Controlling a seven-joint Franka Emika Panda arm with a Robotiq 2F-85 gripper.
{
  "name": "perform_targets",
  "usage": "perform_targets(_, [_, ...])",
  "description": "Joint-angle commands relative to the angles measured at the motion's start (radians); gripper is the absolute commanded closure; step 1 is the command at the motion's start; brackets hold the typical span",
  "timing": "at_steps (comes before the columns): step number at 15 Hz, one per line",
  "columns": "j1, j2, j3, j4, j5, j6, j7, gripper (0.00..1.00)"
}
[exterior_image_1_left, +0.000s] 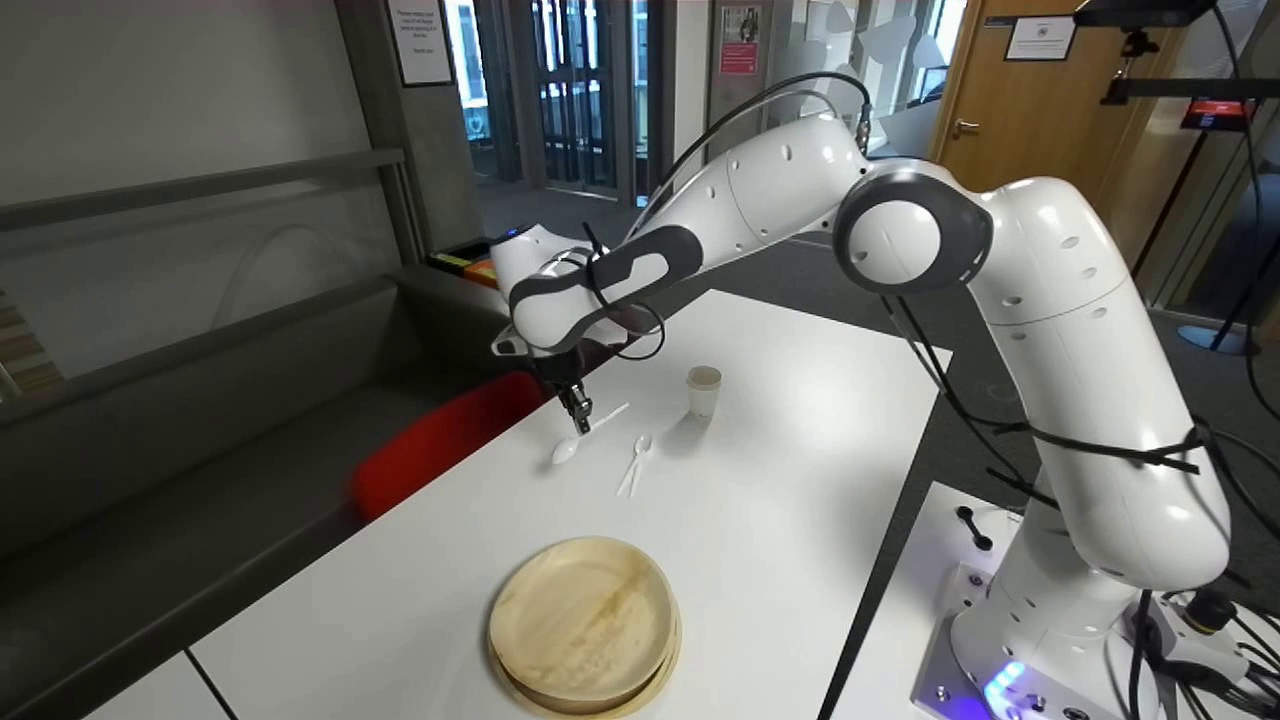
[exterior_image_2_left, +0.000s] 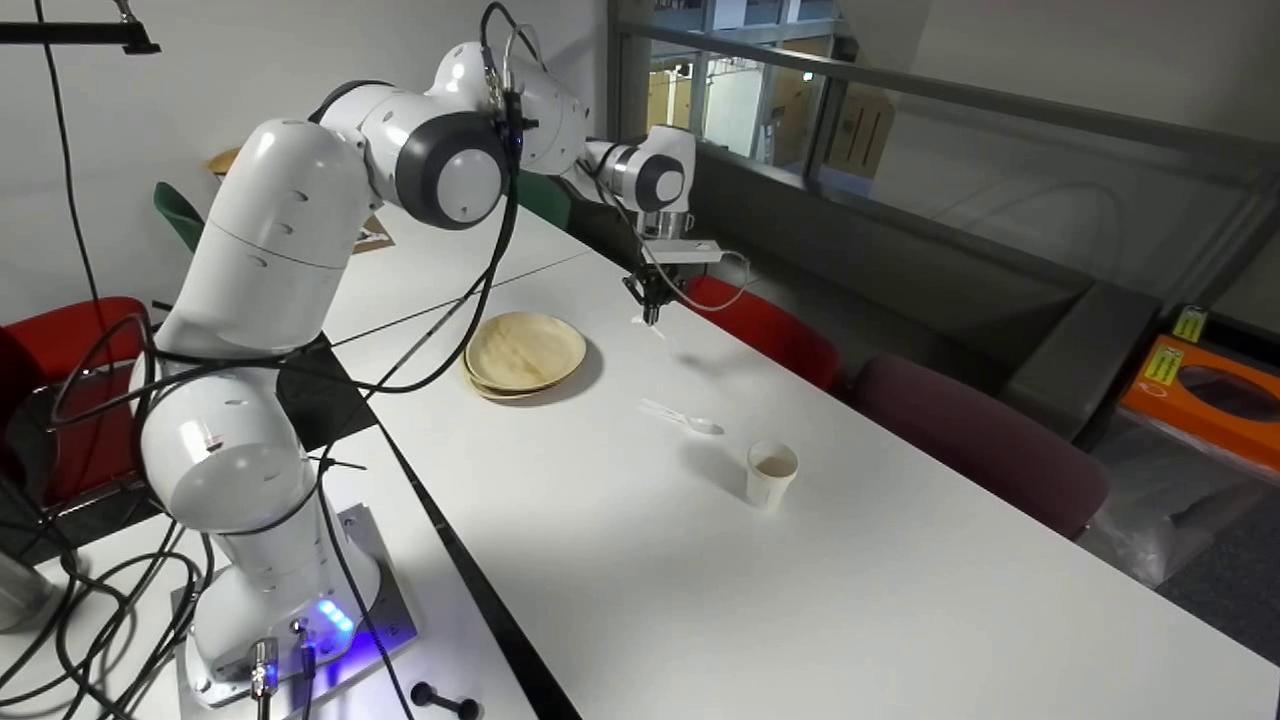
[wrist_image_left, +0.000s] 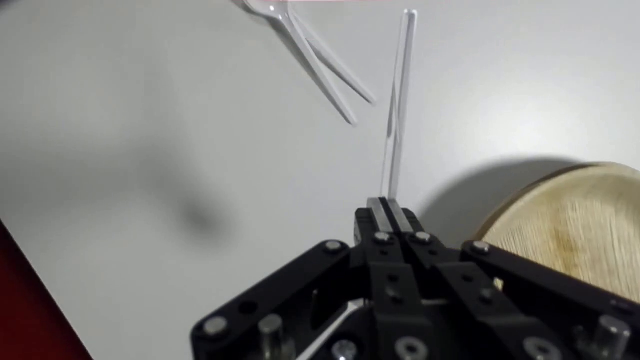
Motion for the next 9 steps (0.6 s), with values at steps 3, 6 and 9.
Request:
perform_targets(3, [0.046, -0.017, -0.020, -0.062, -0.203, 0.091, -0.026, 1.00])
perform_targets(6, [0.008, -0.007, 0.013, -0.093, -0.173, 0.208, -0.128, 1.00])
perform_targets(9, [-0.034, 0.006, 0.042, -0.122, -0.116, 0.303, -0.261, 1.00])
